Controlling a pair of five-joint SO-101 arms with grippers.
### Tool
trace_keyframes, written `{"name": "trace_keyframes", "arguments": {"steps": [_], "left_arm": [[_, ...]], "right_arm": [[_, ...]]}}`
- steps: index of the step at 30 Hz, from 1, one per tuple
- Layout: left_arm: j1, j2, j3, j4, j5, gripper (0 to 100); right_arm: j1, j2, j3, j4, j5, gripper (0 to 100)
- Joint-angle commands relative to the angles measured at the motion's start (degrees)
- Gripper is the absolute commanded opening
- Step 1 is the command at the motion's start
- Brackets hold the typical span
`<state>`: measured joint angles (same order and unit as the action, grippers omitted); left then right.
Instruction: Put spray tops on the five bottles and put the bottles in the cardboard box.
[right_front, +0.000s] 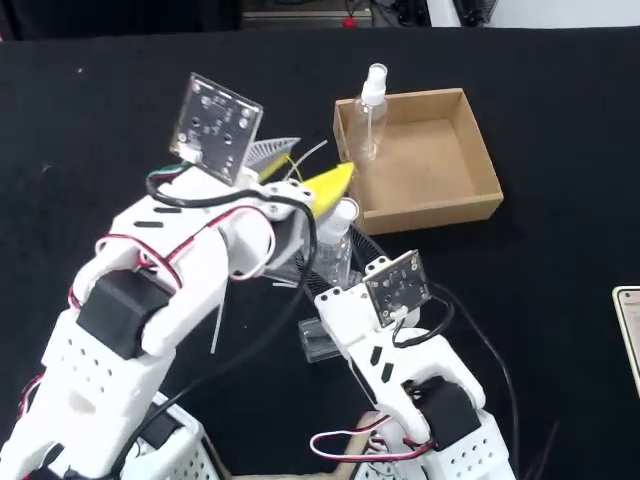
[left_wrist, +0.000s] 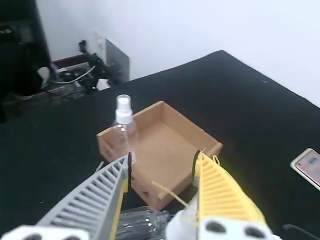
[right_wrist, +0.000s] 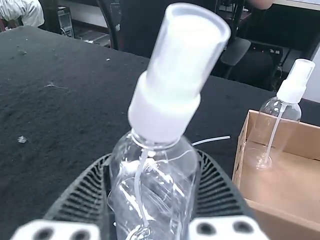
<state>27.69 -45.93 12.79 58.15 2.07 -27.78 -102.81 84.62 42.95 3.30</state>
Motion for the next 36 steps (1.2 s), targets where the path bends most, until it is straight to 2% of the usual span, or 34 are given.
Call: {"name": "trace_keyframes", "arguments": {"steps": [1, 4, 7, 12, 15, 30, 36], "left_arm": [[-3.0, -0.6, -1.4, 2.9, -0.4, 21], [-6.6, -0.6, -4.6, 6.4, -0.4, 21], [-7.2, -0.2, -6.2, 6.2, -0.1, 21], [1.6, 0.1, -5.9, 3.6, -0.4, 21], [4.4, 0.1, -4.0, 3.5, -0.4, 21], [4.8, -0.4, 3.0, 3.6, -0.5, 21], [1.4, -0.5, 3.9, 3.6, -3.6, 21]], "right_arm": [[-0.5, -1.5, -0.1, 0.0, 0.2, 6.0], [-0.5, -1.5, -0.1, -0.2, 0.2, 6.0], [-0.5, -1.5, -0.1, -0.3, 0.2, 6.0], [-0.5, -1.5, -0.1, 0.0, 0.2, 6.0], [-0.5, -1.5, -0.1, 0.2, 0.2, 6.0], [-0.5, -1.5, -0.1, 0.1, 0.2, 6.0], [-0.5, -1.5, -0.1, 0.1, 0.2, 6.0]]}}
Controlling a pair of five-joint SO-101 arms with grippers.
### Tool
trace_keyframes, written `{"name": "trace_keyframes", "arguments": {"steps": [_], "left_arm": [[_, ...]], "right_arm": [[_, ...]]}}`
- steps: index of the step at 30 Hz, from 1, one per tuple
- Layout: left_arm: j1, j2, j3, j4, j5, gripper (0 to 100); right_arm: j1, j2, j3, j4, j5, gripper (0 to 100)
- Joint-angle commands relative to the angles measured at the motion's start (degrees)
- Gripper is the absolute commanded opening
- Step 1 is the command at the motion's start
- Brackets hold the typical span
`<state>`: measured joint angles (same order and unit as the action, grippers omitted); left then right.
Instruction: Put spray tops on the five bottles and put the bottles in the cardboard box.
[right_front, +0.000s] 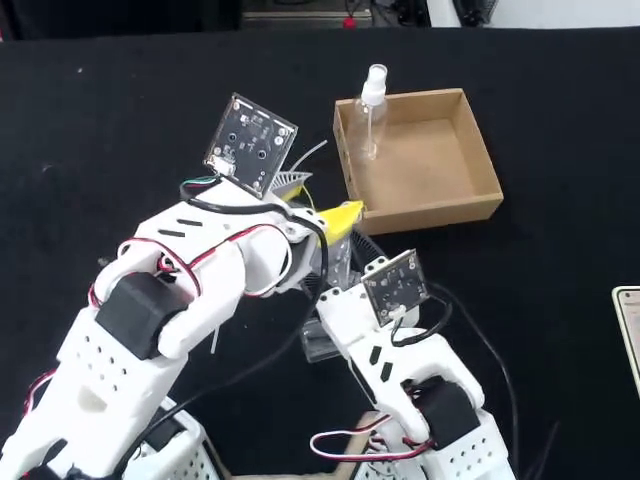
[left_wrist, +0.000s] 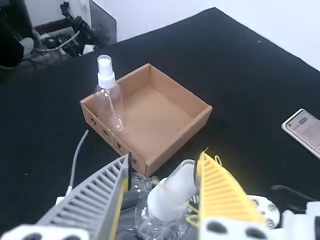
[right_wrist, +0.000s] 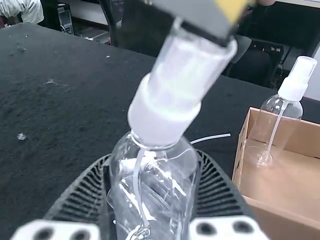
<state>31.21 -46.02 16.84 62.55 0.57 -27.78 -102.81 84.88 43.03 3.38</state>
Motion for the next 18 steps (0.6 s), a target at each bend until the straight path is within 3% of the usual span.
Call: {"name": "trace_keyframes", "arguments": {"steps": [1, 11, 18], "left_arm": [[-2.9, -0.5, -0.1, -0.8, -2.4, 21], [-8.7, -0.6, -0.2, -0.4, -2.7, 21], [-8.9, -6.9, -3.0, 5.5, -3.0, 21]], "right_arm": [[-0.5, -1.5, -0.4, 0.0, 0.1, 6.0], [-0.5, -1.5, -0.4, 0.0, 0.1, 6.0], [-0.4, -1.3, -0.4, -0.2, 0.1, 6.0]]}}
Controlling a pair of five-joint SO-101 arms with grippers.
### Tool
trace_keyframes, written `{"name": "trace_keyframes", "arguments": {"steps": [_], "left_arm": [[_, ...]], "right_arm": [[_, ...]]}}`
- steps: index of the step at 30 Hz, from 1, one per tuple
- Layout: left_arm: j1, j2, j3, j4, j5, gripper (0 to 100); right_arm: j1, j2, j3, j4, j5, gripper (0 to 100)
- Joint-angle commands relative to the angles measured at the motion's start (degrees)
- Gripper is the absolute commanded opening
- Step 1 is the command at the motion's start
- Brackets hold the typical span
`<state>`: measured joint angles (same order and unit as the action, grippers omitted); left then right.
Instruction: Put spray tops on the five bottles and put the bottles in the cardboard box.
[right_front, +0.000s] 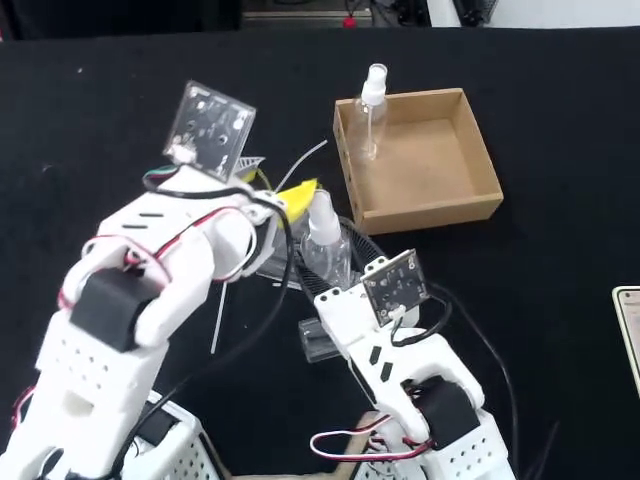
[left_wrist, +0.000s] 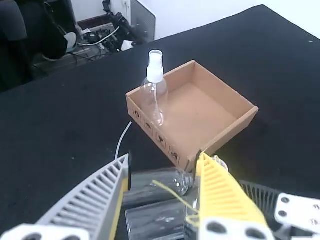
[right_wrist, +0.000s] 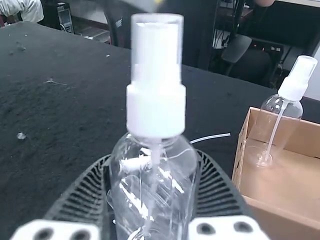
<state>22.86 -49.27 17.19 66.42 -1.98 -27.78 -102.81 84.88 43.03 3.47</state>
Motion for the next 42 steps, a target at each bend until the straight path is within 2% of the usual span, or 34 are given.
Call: {"name": "trace_keyframes", "arguments": {"steps": [1, 5, 10, 17, 22, 28, 32, 37, 42], "left_arm": [[-0.8, -5.5, -3.6, 1.9, -0.4, 21], [-2.8, -11.3, -2.1, 1.9, -0.5, 21], [-12.8, -13.2, 5.8, 0.1, -0.5, 21], [-26.3, -10.9, 31.3, -15.6, -0.2, 21], [-28.3, -11.2, 44.8, -25.8, 0.0, 21], [-28.4, -11.2, 48.3, -26.6, 4.8, 21], [-28.3, -11.2, 51.4, -27.9, 9.6, 21], [-28.6, -11.2, 58.2, -35.7, 10.5, 21], [-28.3, -11.2, 61.7, -39.7, 10.5, 21]], "right_arm": [[-0.4, -1.3, -0.4, -0.2, 0.0, 6.0], [0.1, -1.0, -0.4, -0.1, 0.0, 6.0], [7.9, -1.0, -2.4, 0.2, 0.0, 6.0], [18.4, -0.8, -11.0, 5.6, 0.0, 6.0], [26.5, 0.2, -16.7, 6.1, 0.0, 6.0], [28.2, 14.7, -26.0, 5.5, 0.0, 6.0], [28.3, 29.8, -31.9, -3.0, 0.0, 6.0], [30.3, 48.4, -32.8, -22.7, -0.4, 6.0], [31.7, 66.5, -33.7, -41.1, -0.4, 6.0]]}}
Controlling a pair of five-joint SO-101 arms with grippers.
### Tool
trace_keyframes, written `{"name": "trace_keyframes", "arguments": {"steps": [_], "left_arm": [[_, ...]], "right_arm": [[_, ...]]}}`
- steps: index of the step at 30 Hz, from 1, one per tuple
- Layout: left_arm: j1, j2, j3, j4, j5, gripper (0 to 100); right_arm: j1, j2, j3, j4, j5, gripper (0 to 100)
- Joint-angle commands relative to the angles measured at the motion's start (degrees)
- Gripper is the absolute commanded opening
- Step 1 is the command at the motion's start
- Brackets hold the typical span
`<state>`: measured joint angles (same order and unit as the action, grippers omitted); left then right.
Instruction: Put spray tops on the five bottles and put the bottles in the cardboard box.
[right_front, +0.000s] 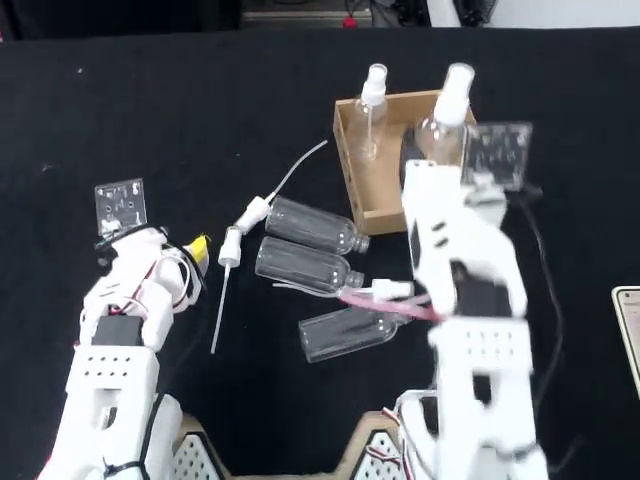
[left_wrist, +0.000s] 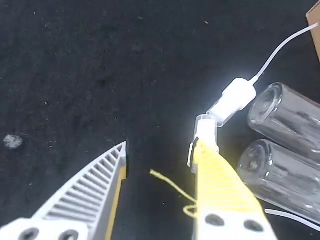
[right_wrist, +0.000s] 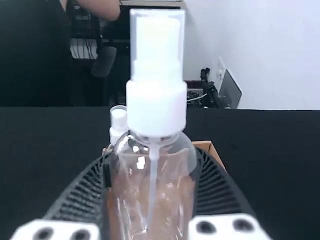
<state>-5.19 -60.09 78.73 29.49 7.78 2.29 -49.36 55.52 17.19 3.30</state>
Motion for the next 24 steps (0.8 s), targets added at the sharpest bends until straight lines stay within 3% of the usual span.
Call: {"name": "trace_keyframes", "arguments": {"steps": [1, 8, 24], "left_arm": [[-0.2, -0.4, 0.5, -3.4, 0.7, 21], [-0.1, -0.4, 2.1, -5.0, 0.8, 21], [0.0, -0.4, 4.3, -9.0, 0.8, 21]], "right_arm": [[1.7, 16.6, -5.0, -18.4, -0.3, 6.0], [1.7, 39.2, -15.3, -32.5, -0.3, 6.0], [2.0, 52.9, -26.1, -32.4, -0.3, 6.0]]}}
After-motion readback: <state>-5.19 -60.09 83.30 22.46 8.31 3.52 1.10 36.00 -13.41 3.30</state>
